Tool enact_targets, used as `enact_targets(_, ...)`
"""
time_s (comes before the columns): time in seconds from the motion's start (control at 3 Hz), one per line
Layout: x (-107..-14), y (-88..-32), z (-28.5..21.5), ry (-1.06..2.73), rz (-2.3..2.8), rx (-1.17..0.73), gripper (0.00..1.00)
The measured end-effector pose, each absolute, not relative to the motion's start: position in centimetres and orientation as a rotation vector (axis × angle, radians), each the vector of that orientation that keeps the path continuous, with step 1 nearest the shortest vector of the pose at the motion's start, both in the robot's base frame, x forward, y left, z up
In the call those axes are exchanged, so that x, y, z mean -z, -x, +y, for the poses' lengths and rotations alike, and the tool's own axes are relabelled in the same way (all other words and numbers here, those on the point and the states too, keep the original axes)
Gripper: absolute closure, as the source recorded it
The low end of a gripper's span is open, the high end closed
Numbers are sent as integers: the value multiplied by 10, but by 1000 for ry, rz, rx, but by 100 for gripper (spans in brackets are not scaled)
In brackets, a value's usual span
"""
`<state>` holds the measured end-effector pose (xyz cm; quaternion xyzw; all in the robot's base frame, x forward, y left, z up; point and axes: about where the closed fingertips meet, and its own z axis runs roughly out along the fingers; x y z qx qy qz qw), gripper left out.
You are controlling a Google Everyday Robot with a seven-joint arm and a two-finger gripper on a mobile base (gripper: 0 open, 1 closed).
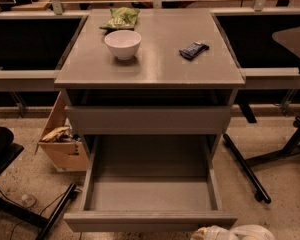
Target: Close middle drawer
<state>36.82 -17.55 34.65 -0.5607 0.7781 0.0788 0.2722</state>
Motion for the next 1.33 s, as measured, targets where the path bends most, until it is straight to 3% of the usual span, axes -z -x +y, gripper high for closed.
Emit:
enact_targets(0.33,-347,-409,-174,1457,2007,-172,100)
enact_targets(0.67,-347,-409,-173,1456,2004,-171,100)
enact_targets(1.0,-353,-456,-168,1449,1940,-128,100)
enact_targets(1.33,-353,-454,-168,1449,1940,-128,100)
